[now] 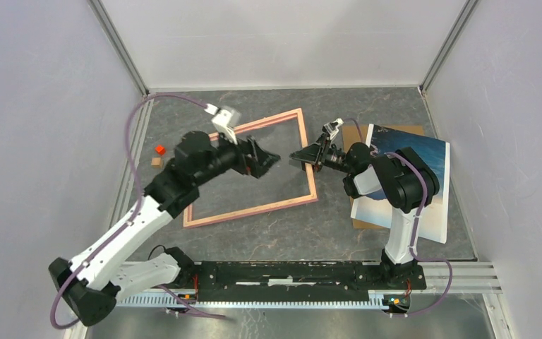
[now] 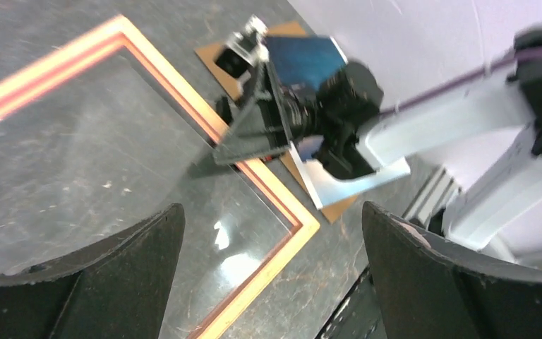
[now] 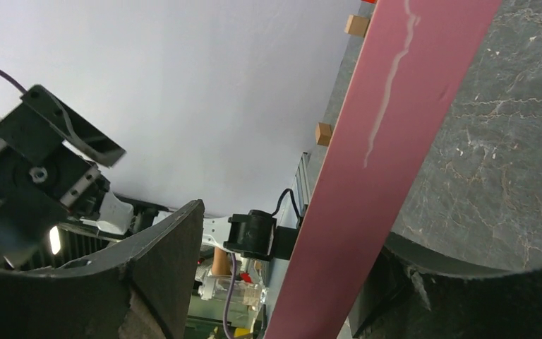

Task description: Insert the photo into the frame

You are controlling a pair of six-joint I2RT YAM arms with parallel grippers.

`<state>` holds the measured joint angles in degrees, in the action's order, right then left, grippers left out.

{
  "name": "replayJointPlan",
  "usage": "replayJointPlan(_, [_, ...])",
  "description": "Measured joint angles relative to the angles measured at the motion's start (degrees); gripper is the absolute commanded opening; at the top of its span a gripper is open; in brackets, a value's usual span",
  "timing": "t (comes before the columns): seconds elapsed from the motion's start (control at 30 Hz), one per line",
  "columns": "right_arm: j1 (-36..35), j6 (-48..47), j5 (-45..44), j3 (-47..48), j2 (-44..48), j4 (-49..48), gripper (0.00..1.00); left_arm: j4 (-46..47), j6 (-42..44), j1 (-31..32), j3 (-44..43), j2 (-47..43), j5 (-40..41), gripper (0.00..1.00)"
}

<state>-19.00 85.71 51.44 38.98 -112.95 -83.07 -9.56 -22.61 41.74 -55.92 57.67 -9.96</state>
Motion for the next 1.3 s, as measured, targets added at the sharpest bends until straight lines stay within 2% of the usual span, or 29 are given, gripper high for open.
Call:
replayJointPlan(0.07, [0.02, 0.02, 0.00, 0.00, -0.42, -0.04, 0.71, -4.20, -1.88, -3.65, -3.23, -1.55, 0.70, 1.00])
replayJointPlan(0.2, [0.04, 0.09, 0.00, 0.00, -0.57, -0.09, 0.75, -14.10, -5.77, -11.47, -8.81, -2.08, 10.36, 1.00])
replayJointPlan(0.27, [0.07, 0.13, 0.00, 0.00, -0.61, -0.09, 0.78, -17.84, -8.52, -18.08, -8.48, -1.62, 14.21, 1.00])
replayJointPlan(0.37, [0.31, 0.26, -0.02, 0.00, -1.07, -0.35, 0.80, -18.82, -12.00, -28.76, -3.61, -0.07, 15.82, 1.00])
replayJointPlan(0.47, [0.39, 0.46, -0.22, 0.02, -2.01, -0.46, 0.74, -18.64, -15.63, -37.51, 3.96, 3.04, 16.33, 1.00])
replayJointPlan(0.53, [0.39, 0.63, -0.35, 0.02, -2.51, -0.42, 0.68, -18.29, -17.33, -40.63, 8.57, 4.92, 16.94, 1.00])
replayJointPlan(0.63, [0.39, 1.29, -0.50, 0.02, -2.97, -0.48, 0.64, -18.32, -18.18, -42.77, 11.61, 7.26, 18.73, 1.00])
replayJointPlan(0.9, [0.44, 5.01, -0.50, 0.17, -4.94, -0.66, 0.45, -14.86, -16.96, -46.69, 9.66, 14.12, 18.84, 1.00])
replayJointPlan(0.97, [0.63, 5.70, -0.48, 0.17, -5.29, -0.55, 0.51, -14.27, -16.26, -47.71, 9.66, 14.88, 17.77, 1.00])
replayJointPlan(1.03, [0.72, 5.97, -0.46, 0.17, -5.29, -0.70, 0.68, -13.64, -15.28, -48.26, 9.66, 15.21, 16.74, 1.00])
replayJointPlan(1.1, [0.87, 5.60, -0.46, 0.17, -5.29, -0.81, 0.75, -12.94, -14.45, -48.52, 9.66, 15.56, 15.47, 1.00])
replayJointPlan(1.3, [1.68, -2.34, -0.44, -1.27, -2.91, 0.55, 0.78, -12.59, -12.92, -48.52, 9.66, 16.13, 13.40, 1.00])
